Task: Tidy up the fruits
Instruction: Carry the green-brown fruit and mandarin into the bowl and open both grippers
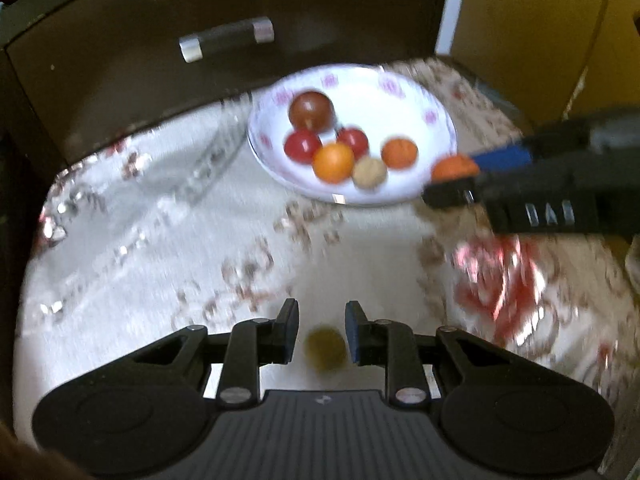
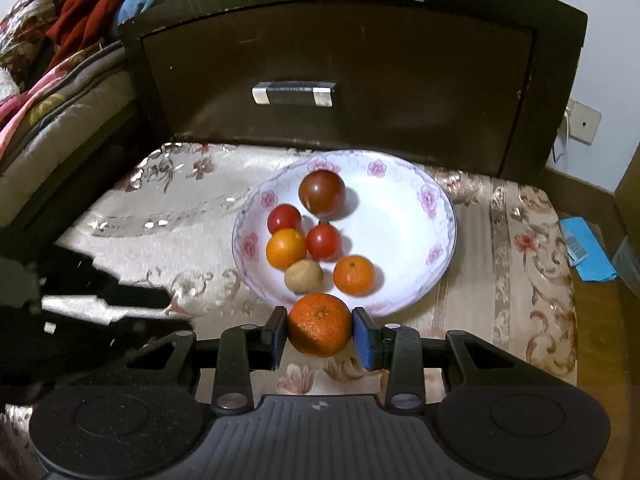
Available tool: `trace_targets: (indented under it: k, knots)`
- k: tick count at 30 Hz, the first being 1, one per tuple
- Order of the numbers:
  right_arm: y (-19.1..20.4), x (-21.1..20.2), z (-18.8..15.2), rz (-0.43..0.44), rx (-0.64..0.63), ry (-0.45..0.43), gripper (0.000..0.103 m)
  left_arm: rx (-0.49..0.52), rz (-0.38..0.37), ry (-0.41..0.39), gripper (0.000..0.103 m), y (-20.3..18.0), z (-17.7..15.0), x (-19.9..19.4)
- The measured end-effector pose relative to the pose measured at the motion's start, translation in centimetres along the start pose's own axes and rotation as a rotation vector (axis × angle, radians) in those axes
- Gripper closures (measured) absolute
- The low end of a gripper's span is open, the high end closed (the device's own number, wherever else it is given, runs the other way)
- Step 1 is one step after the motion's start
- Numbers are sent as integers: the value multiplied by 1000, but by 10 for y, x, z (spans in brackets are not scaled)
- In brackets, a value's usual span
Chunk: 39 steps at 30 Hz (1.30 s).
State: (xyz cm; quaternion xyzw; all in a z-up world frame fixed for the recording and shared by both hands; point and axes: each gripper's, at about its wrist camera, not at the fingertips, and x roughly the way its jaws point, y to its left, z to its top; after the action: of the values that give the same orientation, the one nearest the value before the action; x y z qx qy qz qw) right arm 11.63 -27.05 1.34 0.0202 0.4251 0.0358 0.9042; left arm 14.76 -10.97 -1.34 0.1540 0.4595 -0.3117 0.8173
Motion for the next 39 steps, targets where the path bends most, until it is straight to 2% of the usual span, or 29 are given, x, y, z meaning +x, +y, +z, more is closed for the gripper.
trace_targets:
  k: [10,22,27,39]
  knots:
    - [9,4,-3,18,-21,19,74,-3,18,44,67,1,-11,16]
    - [8,3,-3,15,-18,18,74,7,30,2,70,-4,-12,11]
    - [4,3,-1,7,-8,9,74,-3,20,-34,70,-4,2,6]
    - [-10,7,18,-15,6,-32,74,-8,40,-150,70,-3,60,5]
